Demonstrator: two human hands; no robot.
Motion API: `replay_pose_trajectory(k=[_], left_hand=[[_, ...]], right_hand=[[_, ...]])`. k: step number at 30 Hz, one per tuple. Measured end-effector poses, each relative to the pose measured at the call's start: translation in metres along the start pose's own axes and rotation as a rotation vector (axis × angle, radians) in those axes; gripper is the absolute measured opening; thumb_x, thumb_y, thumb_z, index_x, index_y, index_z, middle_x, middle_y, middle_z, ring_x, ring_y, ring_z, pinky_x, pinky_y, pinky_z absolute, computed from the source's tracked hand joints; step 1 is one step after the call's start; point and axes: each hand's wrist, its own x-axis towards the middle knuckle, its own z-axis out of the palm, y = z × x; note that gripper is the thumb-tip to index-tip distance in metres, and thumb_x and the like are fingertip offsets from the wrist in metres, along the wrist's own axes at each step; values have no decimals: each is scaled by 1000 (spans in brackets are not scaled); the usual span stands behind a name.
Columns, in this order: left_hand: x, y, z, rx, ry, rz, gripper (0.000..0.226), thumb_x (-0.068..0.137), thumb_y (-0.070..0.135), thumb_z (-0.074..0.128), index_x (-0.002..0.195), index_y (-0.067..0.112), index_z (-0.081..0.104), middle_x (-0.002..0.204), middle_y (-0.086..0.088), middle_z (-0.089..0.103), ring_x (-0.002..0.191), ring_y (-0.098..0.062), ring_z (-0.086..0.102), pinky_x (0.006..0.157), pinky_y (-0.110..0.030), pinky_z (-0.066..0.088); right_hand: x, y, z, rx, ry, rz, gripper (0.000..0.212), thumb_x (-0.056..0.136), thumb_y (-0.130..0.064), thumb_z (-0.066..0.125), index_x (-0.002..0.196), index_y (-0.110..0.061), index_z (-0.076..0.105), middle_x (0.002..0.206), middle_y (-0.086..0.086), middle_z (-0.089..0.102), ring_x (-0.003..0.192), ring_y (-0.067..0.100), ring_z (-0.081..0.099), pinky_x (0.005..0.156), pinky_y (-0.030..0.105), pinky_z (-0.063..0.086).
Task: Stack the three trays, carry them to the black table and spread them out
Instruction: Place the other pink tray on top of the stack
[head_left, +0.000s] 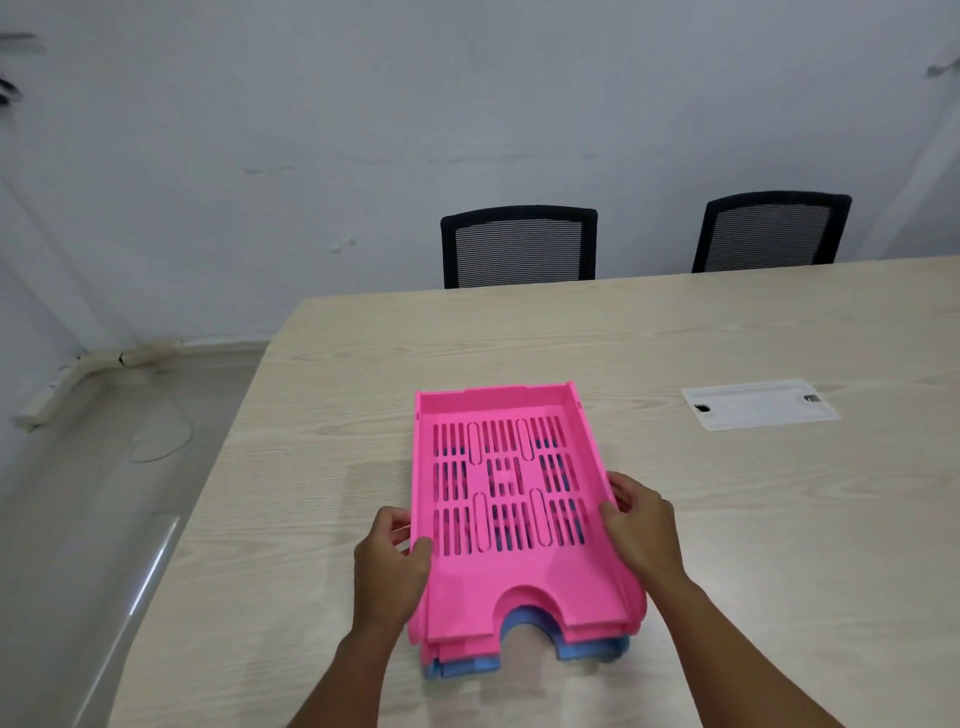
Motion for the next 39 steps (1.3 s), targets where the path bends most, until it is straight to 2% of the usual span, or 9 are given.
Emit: replay_pose_trajectory(k=[9, 17, 20, 23, 27, 30, 33, 36, 39], left_hand=[[-5, 1, 3, -1, -46, -7, 17, 86, 1, 65, 94, 14, 58, 88, 14, 63, 92, -13, 61, 68, -14, 43], [3, -8, -1, -10, -41, -27, 17, 85, 2, 65, 89, 17, 57, 90, 7, 65, 92, -16, 63, 69, -21, 46], [11, -5, 2, -88, -29, -112, 6, 89, 11, 63, 94, 14, 59, 95, -4, 66, 92, -24, 65, 69, -30, 49], [25, -14, 13, -187, -123, -298, 43, 88, 42, 65, 117, 14, 53, 115, -8, 61, 102, -27, 64, 87, -45, 55], [65, -109, 46, -322, -318, -522, 98, 59, 81, 70, 135, 22, 50, 133, -11, 62, 119, -37, 60, 102, -60, 46], [52, -88, 31, -385, -403, -593, 85, 66, 74, 70, 133, 24, 55, 134, -12, 63, 123, -37, 58, 107, -59, 41], [28, -38, 18, -453, -471, -563, 47, 90, 45, 57, 124, 12, 63, 112, -16, 74, 96, -33, 71, 93, -47, 52], [18, -30, 18, -474, -438, -529, 39, 92, 29, 54, 126, 8, 56, 103, -19, 74, 81, -31, 71, 74, -40, 56], [9, -33, 14, -480, -400, -508, 31, 94, 20, 50, 123, 9, 56, 95, -15, 75, 76, -27, 72, 69, -37, 56]], right_hand=[[3, 0, -2, -5, 23, -3, 41, 91, 2, 48, 123, -12, 69, 89, -5, 71, 75, -6, 63, 60, 9, 44], [2, 10, 6, 60, 42, 68, 39, 91, -3, 54, 125, -16, 68, 98, -5, 71, 82, 2, 64, 67, 14, 46], [8, 17, 3, 99, 6, 140, 34, 91, -9, 58, 122, -17, 70, 106, -1, 74, 86, 5, 66, 74, 27, 54], [14, 31, 7, 147, -108, 269, 34, 92, -23, 61, 125, -15, 65, 110, 7, 73, 91, 24, 71, 83, 45, 59], [21, 44, 12, 445, -393, 471, 49, 96, -45, 54, 119, -3, 64, 103, 19, 76, 86, 37, 72, 82, 48, 57], [26, 48, 12, 543, -535, 507, 63, 95, -58, 45, 118, -4, 68, 110, 22, 75, 88, 37, 71, 89, 49, 55], [32, 54, 13, 639, -603, 487, 71, 94, -64, 42, 123, -4, 67, 120, 26, 69, 96, 40, 68, 98, 55, 49], [35, 59, 13, 721, -646, 504, 69, 93, -61, 47, 124, -2, 64, 115, 26, 69, 94, 41, 67, 91, 53, 53], [39, 62, 16, 695, -642, 497, 63, 91, -54, 54, 124, -1, 65, 109, 23, 72, 87, 37, 70, 85, 47, 56]])
